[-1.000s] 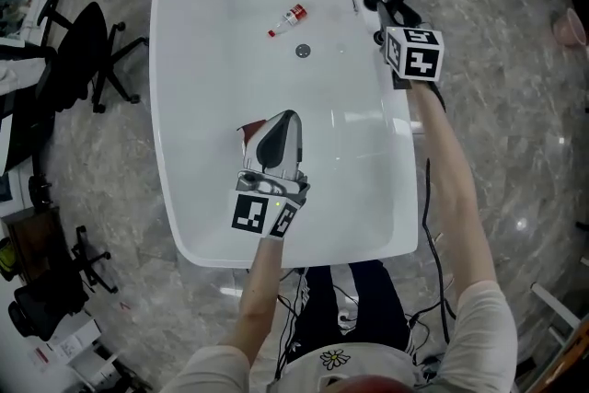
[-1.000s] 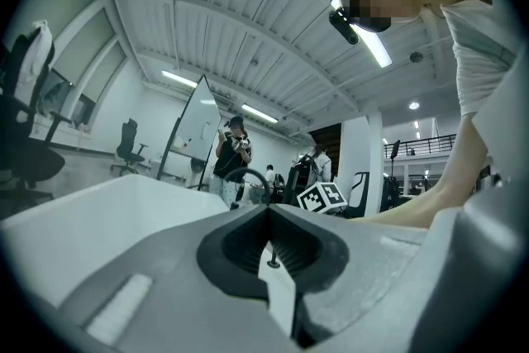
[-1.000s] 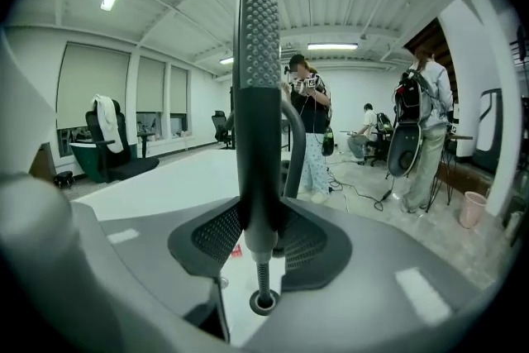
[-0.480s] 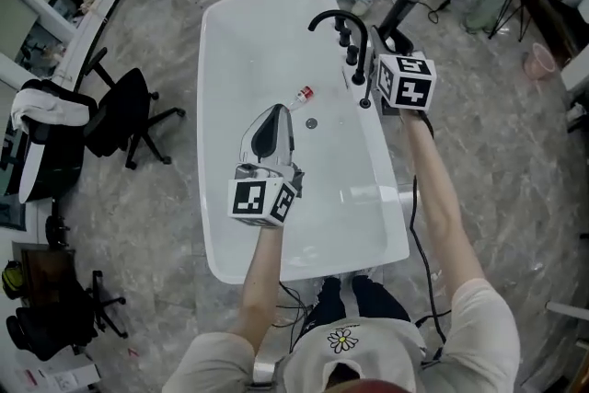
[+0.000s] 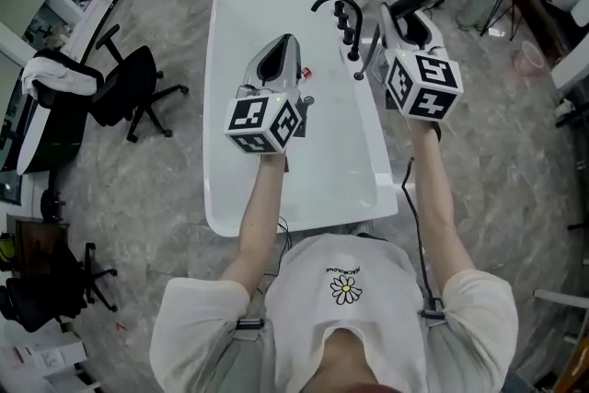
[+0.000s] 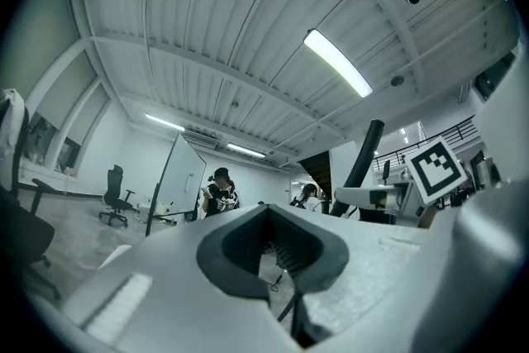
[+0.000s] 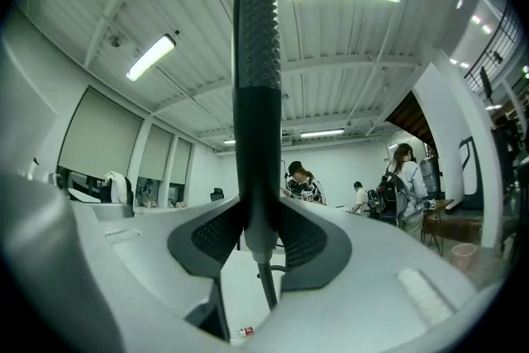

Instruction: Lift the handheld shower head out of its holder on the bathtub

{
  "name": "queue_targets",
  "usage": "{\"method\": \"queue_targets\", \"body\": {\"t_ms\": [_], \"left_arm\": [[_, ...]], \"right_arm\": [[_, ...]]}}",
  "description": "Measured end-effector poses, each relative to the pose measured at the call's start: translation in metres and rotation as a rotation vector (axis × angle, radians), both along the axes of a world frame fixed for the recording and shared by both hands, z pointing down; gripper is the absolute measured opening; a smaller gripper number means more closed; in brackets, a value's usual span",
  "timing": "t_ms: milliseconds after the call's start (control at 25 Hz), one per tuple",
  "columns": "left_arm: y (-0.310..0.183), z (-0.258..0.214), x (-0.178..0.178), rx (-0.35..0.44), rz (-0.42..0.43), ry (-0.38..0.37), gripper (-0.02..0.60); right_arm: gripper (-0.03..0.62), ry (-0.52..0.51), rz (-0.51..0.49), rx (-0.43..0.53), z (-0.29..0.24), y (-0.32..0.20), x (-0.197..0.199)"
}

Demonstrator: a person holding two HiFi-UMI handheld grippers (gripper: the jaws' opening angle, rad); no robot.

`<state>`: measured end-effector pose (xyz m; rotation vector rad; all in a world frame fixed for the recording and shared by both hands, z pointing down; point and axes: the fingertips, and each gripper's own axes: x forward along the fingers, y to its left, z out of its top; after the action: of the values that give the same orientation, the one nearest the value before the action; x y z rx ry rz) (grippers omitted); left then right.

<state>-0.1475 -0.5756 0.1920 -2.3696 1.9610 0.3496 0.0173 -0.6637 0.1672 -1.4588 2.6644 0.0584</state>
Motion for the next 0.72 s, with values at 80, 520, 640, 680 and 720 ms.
{"method": "queue_targets", "body": {"t_ms": [80,520,640,680,720], "left_arm": [[0.006,-0.009,0.013,0.012,0.022,-0.010,0.000],[0.054,-0.014,0.041,0.023,0.042,-0.050,0.000],[0.060,-0.013,0.040,0.025,0.037,-0.057,0.000],[0.062,-0.015,0.040,0.028,0.035,-0.059,0.000],[0.064,-0.016,0.040,0.031,0.034,-0.061,0.000]], "right_arm": [[0.153,0.010,-0.008,0.023,-0.003,0.026,0.001],[0.153,0.043,-0.036,0.075,0.010,0.130,-0.001],[0.153,0.059,-0.038,0.070,0.021,0.142,-0.001],[0.153,0.060,-0.040,0.067,0.023,0.145,-0.001],[0.153,0.058,-0.041,0.063,0.024,0.146,0.000]]}}
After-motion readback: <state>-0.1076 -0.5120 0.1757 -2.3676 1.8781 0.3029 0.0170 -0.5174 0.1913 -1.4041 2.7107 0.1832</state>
